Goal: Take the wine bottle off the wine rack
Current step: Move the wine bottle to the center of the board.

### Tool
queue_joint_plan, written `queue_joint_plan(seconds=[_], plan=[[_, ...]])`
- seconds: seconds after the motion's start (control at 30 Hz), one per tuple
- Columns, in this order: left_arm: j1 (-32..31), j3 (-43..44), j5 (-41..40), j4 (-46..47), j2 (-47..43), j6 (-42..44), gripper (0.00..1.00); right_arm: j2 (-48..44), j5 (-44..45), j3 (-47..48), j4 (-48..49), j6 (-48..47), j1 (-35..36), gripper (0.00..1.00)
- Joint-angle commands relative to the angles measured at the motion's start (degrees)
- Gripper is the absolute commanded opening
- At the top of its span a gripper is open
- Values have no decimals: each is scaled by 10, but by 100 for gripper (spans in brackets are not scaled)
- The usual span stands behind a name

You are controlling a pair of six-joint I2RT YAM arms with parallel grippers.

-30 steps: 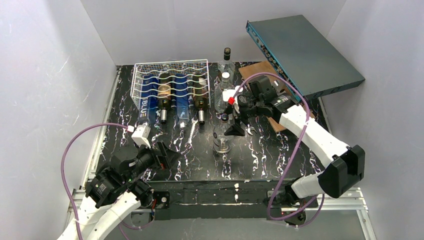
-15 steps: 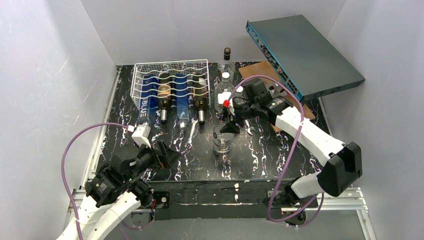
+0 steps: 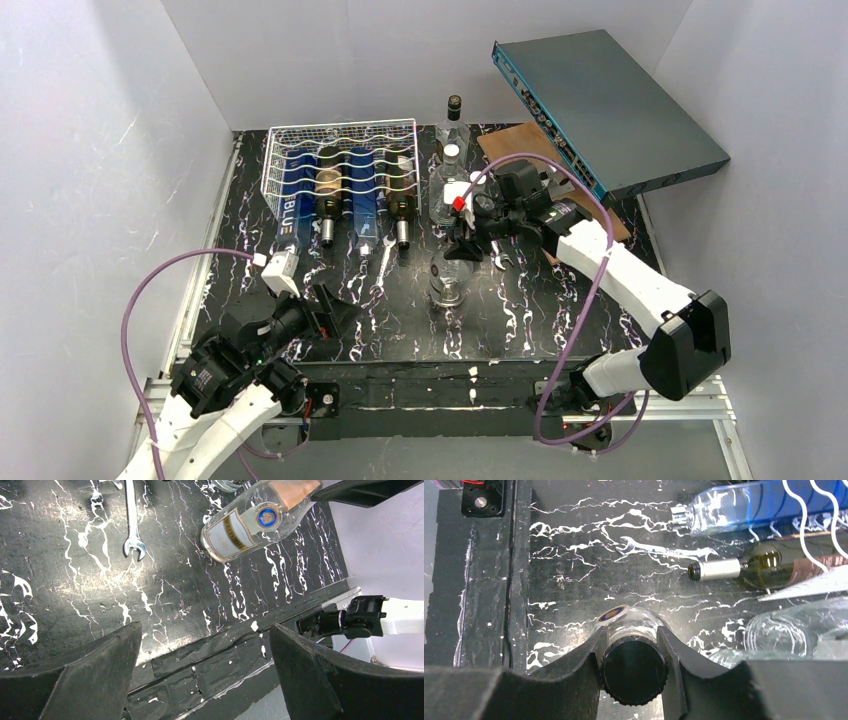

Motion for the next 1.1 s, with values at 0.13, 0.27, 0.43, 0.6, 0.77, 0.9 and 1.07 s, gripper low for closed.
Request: queue_joint_plan(seconds=[0.13,0.27,0.43,0.6,0.77,0.9,1.07], plan=[[2,3,-13,-15,-13,-2,98,-68,48,-18,-13,20,-55,9],[2,4,-10,-15,-11,-5,98,-87,84,-30,-9,19,-82,7],[3,7,-8,-15,-10,-8,98,-92,130,-35,-8,5,-103,6],[3,7,-6,-15,-11,-10,98,-83,156,-33,-7,-1,-121,6],[2,7,-7,-17,-14,-9,98,-81,200,-33,0,-9,-132,6],[2,7,-8,-17,-14,-8,98,-80,234,-30,7,-21,-137,6],[2,7,-7,-18,-14,-8,98,-66,278,-20,19,-33,-147,6]])
